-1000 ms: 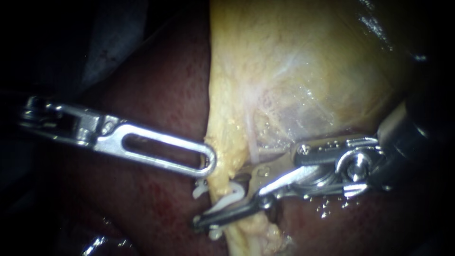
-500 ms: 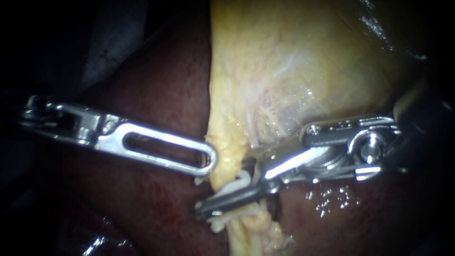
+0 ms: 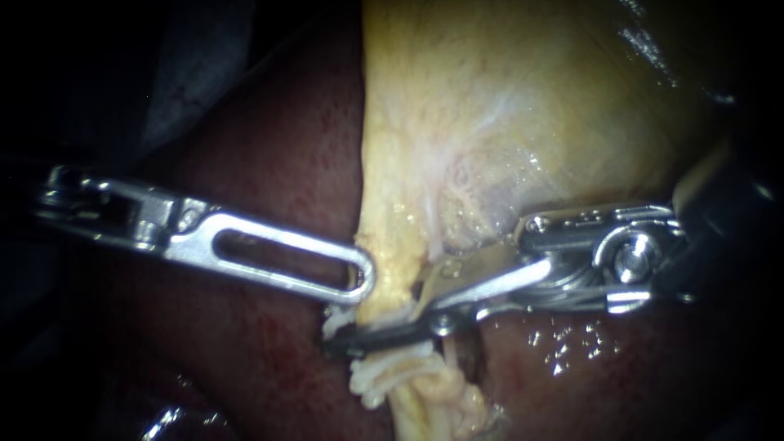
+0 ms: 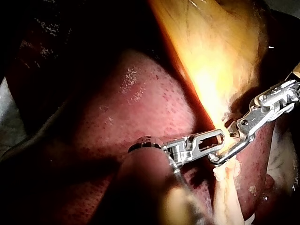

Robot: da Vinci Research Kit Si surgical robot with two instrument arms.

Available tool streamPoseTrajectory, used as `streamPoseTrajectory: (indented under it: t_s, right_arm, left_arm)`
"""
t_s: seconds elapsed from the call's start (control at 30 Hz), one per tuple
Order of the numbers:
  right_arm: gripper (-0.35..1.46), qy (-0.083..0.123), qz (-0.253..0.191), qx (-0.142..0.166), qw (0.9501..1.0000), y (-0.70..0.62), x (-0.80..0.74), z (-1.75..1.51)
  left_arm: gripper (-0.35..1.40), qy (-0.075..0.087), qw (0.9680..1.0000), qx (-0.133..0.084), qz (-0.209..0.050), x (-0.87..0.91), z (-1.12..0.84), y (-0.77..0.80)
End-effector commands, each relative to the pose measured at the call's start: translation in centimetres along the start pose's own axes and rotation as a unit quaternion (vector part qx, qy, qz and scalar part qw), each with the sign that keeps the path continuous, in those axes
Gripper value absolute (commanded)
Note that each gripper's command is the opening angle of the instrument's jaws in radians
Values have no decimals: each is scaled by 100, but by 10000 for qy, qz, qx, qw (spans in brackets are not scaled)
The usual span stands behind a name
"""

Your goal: Clipping third clip left tube

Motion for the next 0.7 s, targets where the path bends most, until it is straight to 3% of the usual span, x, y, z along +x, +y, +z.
streamPoseTrajectory:
  t_s: [0.03, 0.7]
  right_arm:
    - [-30, -10, -4, 14, 10000, 0, 0, 0]
    - [-30, -12, 20, 18, 10000, -1, -1, 0]
  left_arm:
    - [-35, -1, 10000, 0, 0, 0, 0, 0]
    - [-35, -4, 10000, -2, -1, 0, 1, 0]
